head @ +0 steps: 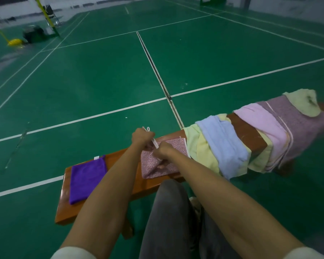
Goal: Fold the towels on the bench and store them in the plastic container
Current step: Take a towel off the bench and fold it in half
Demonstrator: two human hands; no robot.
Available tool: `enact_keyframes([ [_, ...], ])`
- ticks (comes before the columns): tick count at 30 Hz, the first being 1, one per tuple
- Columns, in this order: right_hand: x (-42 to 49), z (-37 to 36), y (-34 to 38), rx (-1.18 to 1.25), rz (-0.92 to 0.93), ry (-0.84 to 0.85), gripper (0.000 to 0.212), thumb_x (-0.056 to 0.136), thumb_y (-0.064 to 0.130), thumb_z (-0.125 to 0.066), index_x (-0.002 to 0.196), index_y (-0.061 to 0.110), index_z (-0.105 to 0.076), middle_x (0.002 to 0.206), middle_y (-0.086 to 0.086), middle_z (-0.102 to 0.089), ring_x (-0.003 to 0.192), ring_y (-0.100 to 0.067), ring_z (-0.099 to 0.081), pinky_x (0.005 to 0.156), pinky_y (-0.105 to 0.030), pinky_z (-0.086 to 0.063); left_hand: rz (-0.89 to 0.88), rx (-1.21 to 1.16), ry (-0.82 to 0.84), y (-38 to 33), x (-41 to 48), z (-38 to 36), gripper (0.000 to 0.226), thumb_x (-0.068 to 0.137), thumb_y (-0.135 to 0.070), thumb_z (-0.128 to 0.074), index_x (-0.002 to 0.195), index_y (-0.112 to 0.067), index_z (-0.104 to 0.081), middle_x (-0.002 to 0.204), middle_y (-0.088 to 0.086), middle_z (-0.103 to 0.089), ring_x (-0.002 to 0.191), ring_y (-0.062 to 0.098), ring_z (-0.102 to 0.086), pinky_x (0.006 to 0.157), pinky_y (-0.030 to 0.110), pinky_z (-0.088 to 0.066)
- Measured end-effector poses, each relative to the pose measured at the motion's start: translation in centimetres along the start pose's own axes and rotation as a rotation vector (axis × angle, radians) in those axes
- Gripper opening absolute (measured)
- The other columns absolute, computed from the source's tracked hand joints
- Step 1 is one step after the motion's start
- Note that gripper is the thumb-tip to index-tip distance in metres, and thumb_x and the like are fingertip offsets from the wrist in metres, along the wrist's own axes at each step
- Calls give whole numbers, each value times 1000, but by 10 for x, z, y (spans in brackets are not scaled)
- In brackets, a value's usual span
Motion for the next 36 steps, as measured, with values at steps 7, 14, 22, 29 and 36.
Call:
enact_keyframes([
  [7, -3, 35, -19, -55, -2, -10, 13, 100, 10, -61, 110, 4, -55, 88, -19, -61, 68, -30, -68, 52, -34, -59, -60, 15, 34, -23, -8, -27, 19, 93, -13, -59, 88, 4, -67, 55, 11, -64, 32, 14, -59, 33, 22, -46],
  [14, 0, 55, -37, -83, -20, -47, 19, 98, 9, -61, 114, 5, -51, 95, -19, -57, 97, -40, -69, 82, -46, -62, -100, 25, 78, -40, -11, -56, 16, 93, -9, -59, 87, 4, -65, 59, 14, -67, 40, 17, -65, 46, 31, -58],
  [22, 12, 65, -60, -137, -65, -93, 25, 99, 15, -62, 122, 6, -55, 100, -17, -57, 98, -34, -66, 89, -41, -60, -118, 78, 116, -49, -16, -83, 25, 95, -14, -63, 74, 0, -63, 56, 10, -66, 39, 15, -64, 39, 25, -51],
  [29, 20, 65, -74, -231, -82, -108, 22, 99, 18, -63, 117, 8, -55, 90, -14, -56, 102, -31, -68, 89, -36, -59, -158, 131, 213, -41, -11, -102, 38, 102, -27, -57, 82, 3, -69, 64, 13, -70, 47, 19, -68, 48, 30, -58],
  [36, 31, 56, -86, -356, -96, -111, 38, 87, 10, -76, 121, 8, -58, 105, -13, -61, 98, -28, -69, 90, -34, -60, -125, 175, 25, -20, -1, -91, 36, 101, -30, -56, 75, -6, -60, 72, 8, -62, 62, 19, -59, 58, 29, -50],
])
Point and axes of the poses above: each hand's wrist, its own x-axis towards the middle knuckle, its own z-axis out of the back of the hand, y = z × x, the point moved 1 cm from there along x, towards the middle knuckle
